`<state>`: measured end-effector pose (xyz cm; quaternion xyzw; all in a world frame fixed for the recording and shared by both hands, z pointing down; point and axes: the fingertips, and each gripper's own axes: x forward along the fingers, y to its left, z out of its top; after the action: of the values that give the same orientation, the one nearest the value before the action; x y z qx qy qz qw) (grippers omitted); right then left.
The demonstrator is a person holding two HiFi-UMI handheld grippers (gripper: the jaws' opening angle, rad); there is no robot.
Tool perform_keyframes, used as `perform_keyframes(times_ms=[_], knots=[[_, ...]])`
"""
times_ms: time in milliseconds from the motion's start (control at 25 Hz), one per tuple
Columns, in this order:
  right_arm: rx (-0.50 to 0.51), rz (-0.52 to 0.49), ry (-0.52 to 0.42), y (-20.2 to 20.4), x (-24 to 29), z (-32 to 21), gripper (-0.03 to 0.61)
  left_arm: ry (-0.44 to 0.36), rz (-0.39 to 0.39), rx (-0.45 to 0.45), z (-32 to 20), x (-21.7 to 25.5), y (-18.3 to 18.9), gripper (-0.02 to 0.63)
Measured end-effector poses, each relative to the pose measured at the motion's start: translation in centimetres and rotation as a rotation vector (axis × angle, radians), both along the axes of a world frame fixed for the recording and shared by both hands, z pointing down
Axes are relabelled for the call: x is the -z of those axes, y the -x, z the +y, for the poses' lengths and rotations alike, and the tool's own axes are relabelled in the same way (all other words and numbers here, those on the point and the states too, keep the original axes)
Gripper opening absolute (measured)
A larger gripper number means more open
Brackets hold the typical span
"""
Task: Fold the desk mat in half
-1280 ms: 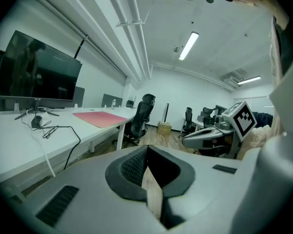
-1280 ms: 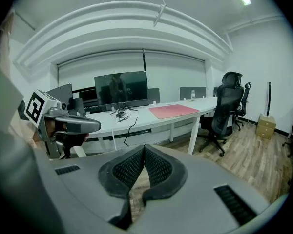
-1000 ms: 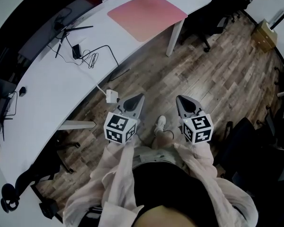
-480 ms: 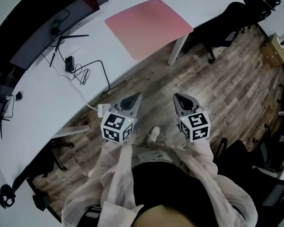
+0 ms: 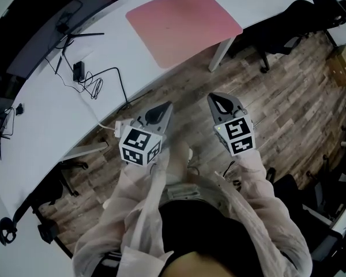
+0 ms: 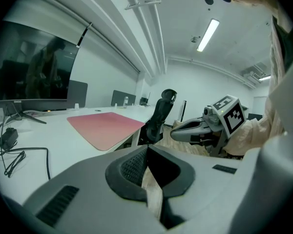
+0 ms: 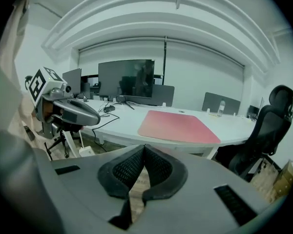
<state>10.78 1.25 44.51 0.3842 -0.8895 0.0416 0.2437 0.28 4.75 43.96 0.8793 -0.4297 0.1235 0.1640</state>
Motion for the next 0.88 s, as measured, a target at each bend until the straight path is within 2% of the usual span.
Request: perform_keyframes(times_ms=[200,520,760,880], knots=[[0.05,0.095,-0.048,0.6,-1.2,-3.1,0.014,-0.005,-0.02,-0.001,-1.9,-0.9,0.3,0.026],[0.178,0.28,-0.099,2.8,-4.1,-9.3,0.037,0.021,0.016,0.058,-6.9,-3.1,2.1,0.026],[0.307,0.413,-0.153,5.1,-6.4,-14.8,0.052,0.032,0.004,0.084,-11.0,-4.4,3.6,0.026],[0.376,0.499,-0.182,5.9,-7.9,-17.1,0.08,0.041,0.021,0.101,-12.8,-4.9,4.3,0.026]])
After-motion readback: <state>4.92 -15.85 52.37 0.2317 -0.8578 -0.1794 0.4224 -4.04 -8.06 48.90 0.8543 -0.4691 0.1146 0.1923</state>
